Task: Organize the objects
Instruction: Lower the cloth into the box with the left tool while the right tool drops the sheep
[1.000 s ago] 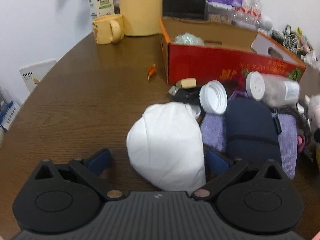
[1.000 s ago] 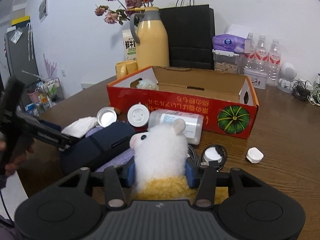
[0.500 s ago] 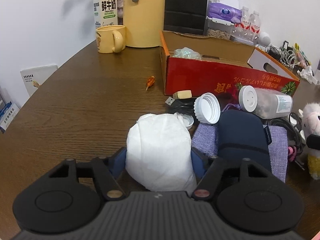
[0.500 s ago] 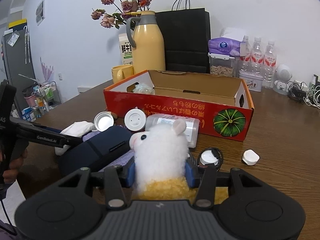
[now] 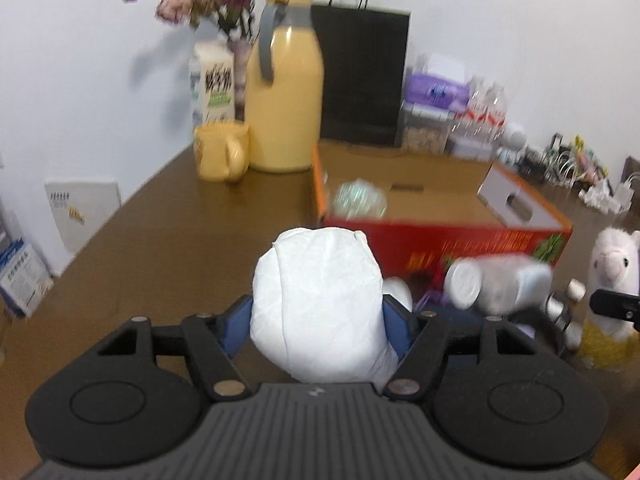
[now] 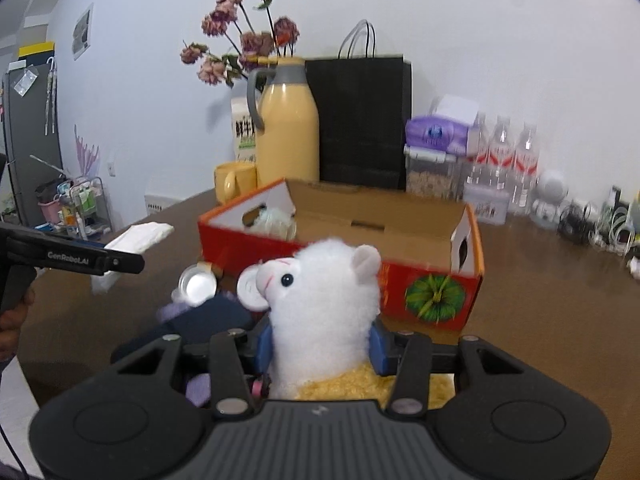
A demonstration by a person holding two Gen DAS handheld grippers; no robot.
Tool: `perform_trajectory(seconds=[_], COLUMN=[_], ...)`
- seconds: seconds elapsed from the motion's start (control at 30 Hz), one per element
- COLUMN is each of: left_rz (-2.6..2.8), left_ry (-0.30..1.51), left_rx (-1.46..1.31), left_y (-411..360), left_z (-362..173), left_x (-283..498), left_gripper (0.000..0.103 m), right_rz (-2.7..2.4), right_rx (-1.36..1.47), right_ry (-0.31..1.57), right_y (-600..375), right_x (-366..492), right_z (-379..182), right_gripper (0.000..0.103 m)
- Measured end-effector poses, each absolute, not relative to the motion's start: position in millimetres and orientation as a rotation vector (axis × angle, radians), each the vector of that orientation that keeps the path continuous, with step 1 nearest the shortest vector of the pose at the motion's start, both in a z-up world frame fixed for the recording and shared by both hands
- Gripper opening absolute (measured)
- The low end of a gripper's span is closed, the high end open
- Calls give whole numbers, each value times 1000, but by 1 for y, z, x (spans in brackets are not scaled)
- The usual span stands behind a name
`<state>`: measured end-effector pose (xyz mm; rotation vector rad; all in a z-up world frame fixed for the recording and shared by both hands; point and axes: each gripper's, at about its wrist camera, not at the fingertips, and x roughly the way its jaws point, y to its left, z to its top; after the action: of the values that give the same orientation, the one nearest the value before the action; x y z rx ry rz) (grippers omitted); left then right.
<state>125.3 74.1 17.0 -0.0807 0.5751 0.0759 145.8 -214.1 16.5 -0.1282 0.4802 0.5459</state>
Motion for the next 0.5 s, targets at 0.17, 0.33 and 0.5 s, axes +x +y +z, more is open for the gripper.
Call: perform_trajectory(seconds=[0.17, 0.33, 0.5], left_rz=[50, 23, 26], left_ry=[485, 420, 390], left_rx=[-71, -85, -97], left_y=[60, 43, 32], left_z=[48, 73, 83], left_x=[143, 175, 213], left_gripper=[70, 70, 70], right_rz=[535, 516, 487], right_rx=[-141, -130, -113], right_ry=[388, 327, 311], right_y=[-206, -190, -171], right_x=[161, 195, 234], right_z=[48, 75, 83], right_gripper=[44, 44, 44])
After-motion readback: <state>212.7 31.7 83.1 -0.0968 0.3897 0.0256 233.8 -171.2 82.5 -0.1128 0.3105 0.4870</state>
